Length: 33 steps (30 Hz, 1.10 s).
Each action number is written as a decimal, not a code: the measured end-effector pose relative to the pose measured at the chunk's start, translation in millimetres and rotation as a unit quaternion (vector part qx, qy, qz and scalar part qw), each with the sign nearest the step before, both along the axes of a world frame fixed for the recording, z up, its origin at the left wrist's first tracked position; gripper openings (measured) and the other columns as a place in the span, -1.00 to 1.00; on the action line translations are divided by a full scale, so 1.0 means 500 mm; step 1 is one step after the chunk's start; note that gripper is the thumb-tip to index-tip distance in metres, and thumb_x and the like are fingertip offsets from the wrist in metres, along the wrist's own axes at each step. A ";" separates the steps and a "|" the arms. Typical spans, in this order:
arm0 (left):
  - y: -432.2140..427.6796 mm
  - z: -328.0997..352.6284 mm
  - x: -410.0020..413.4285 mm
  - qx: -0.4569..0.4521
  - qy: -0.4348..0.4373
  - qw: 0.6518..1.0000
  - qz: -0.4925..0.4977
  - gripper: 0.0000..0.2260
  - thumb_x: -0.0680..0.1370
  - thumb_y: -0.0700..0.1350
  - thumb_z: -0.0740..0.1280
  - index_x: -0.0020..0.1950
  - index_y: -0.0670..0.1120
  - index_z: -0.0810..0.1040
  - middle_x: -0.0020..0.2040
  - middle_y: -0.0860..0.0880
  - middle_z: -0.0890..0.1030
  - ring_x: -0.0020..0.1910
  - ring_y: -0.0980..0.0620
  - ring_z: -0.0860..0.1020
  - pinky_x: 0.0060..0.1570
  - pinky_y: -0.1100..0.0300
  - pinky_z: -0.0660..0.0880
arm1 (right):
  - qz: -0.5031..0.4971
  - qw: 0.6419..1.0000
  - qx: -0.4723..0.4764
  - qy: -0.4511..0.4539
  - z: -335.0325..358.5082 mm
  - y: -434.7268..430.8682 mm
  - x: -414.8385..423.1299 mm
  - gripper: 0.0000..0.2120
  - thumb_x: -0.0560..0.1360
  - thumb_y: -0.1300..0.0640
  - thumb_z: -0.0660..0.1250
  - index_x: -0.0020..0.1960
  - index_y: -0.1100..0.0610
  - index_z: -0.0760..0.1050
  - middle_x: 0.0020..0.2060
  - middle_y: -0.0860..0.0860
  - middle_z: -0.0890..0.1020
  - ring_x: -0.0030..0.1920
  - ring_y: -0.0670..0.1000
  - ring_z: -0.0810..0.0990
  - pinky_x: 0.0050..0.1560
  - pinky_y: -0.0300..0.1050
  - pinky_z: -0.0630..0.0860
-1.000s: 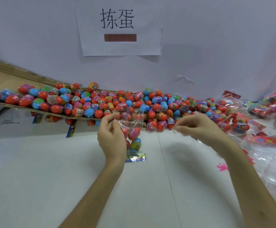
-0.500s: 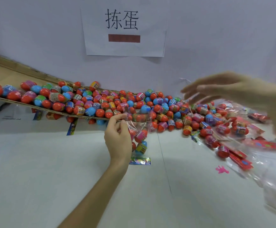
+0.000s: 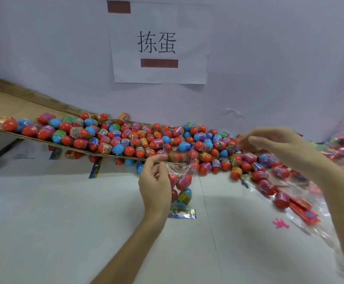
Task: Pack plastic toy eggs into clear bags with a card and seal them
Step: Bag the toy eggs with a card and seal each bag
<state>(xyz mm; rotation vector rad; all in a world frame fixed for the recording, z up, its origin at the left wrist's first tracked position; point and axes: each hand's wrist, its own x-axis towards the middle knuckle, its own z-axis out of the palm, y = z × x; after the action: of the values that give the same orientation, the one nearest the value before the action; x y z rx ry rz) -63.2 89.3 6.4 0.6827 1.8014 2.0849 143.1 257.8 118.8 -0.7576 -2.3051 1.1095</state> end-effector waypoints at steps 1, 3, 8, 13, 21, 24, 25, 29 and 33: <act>-0.003 0.003 0.005 -0.008 0.001 1.000 0.005 -0.77 0.71 -0.18 0.22 0.07 0.13 0.59 -0.10 0.24 0.66 -0.14 -0.03 0.66 -0.12 -0.24 0.66 | -0.030 0.999 0.032 0.025 -0.009 -0.009 -0.006 -0.83 0.64 0.14 0.32 0.05 0.01 0.70 -0.06 -0.03 0.76 -0.05 -0.05 0.73 0.01 -0.21 0.63; -0.003 0.003 0.001 -0.005 0.009 1.000 0.012 -0.77 0.71 -0.17 0.23 0.07 0.14 0.59 -0.09 0.22 0.66 -0.12 0.06 0.68 -0.12 -0.17 0.68 | -0.066 0.994 -0.015 0.089 -0.047 -0.034 -0.041 -0.87 0.61 0.12 0.36 0.00 0.01 0.69 -0.13 -0.03 0.75 -0.10 0.00 0.72 -0.09 -0.20 0.64; 0.001 0.001 0.000 0.007 -0.012 1.000 0.004 -0.77 0.71 -0.15 0.24 0.07 0.18 0.58 -0.05 0.09 0.69 -0.06 0.06 0.70 -0.15 -0.02 0.71 | -0.039 0.991 -0.121 -0.031 -0.171 -0.092 -0.151 -0.76 0.53 -0.14 0.41 0.05 0.01 0.61 -0.16 -0.11 0.72 -0.13 -0.09 0.71 -0.11 -0.17 0.65; 0.005 -0.005 -0.015 0.014 -0.027 0.999 0.013 -0.76 0.71 -0.15 0.23 0.05 0.18 0.57 -0.17 0.15 0.69 -0.15 0.10 0.69 -0.17 -0.04 0.71 | -0.056 0.977 -0.189 0.081 -0.230 -0.117 -0.178 -0.92 0.57 0.10 0.44 -0.07 0.10 0.64 -0.15 0.06 0.73 -0.06 0.05 0.72 -0.12 -0.06 0.69; 0.013 -0.005 -0.016 0.045 -0.068 0.997 0.017 -0.83 0.71 -0.14 0.25 0.10 0.10 0.59 -0.09 0.02 0.73 -0.09 0.09 0.70 -0.24 0.16 0.66 | -0.080 0.945 -0.261 0.180 -0.221 -0.121 -0.181 -0.94 0.59 0.28 0.37 -0.04 0.26 0.58 -0.12 0.11 0.70 -0.06 0.12 0.71 -0.16 -0.02 0.67; 0.010 0.000 -0.022 0.034 -0.121 0.992 -0.032 -0.88 0.68 -0.07 0.32 0.17 0.10 0.61 -0.02 0.01 0.73 -0.04 0.05 0.71 -0.25 0.22 0.63 | -0.095 0.941 -0.261 0.192 -0.225 -0.120 -0.180 -0.94 0.60 0.28 0.36 -0.04 0.26 0.56 -0.11 0.15 0.68 -0.05 0.15 0.70 -0.06 0.12 0.68; 0.009 0.004 -0.025 0.031 -0.152 0.986 -0.067 -0.87 0.66 -0.01 0.35 0.19 0.10 0.62 0.01 0.01 0.74 -0.01 0.04 0.70 -0.24 0.24 0.61 | -0.098 0.939 -0.265 0.197 -0.225 -0.119 -0.177 -0.95 0.60 0.28 0.36 -0.03 0.27 0.55 -0.10 0.17 0.66 -0.05 0.15 0.70 -0.02 0.16 0.67; 0.010 0.013 -0.031 -0.029 -0.162 0.958 -0.233 -0.58 0.53 0.28 0.36 0.26 0.08 0.65 0.14 0.04 0.73 0.17 0.00 0.67 0.08 0.03 0.61 | -0.096 0.932 -0.275 0.217 -0.220 -0.114 -0.171 -0.94 0.61 0.29 0.35 -0.05 0.23 0.54 -0.12 0.14 0.64 -0.08 0.11 0.67 -0.07 0.11 0.65; 0.009 0.010 -0.025 -0.013 -0.158 0.953 -0.258 -0.75 0.58 0.02 0.42 0.24 0.02 0.66 0.13 -0.04 0.73 0.15 -0.10 0.70 0.12 -0.04 0.64 | -0.085 0.935 -0.264 0.222 -0.220 -0.112 -0.169 -0.93 0.61 0.28 0.34 -0.05 0.23 0.54 -0.12 0.12 0.66 -0.08 0.10 0.69 -0.08 0.11 0.67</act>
<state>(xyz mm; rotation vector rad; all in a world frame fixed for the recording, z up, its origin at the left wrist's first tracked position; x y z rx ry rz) -75.7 94.0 11.4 0.6762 1.3013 1.7000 58.7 201.8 8.7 -0.7744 -1.5481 1.6475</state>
